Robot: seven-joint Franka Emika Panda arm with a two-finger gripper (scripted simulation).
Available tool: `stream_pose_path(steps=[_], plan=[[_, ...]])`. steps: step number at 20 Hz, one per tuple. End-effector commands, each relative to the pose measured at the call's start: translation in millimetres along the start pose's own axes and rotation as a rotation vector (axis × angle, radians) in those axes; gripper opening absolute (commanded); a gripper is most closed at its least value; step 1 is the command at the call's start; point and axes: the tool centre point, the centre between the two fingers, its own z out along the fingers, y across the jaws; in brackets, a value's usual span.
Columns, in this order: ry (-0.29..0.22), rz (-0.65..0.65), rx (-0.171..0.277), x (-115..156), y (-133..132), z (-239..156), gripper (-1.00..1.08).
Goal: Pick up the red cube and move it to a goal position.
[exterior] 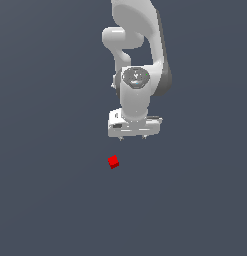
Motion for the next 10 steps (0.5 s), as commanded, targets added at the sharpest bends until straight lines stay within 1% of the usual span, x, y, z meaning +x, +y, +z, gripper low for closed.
stream_pose_path(steps=[1,5,10], plan=[[0.0,0.0,0.0,0.0,0.0,0.0,1.0],[0.0,-0.008,-0.001,0.6,2.2,2.7,1.0],[0.003,-0.042,-0.004,3.3,11.1,13.6,1.0]])
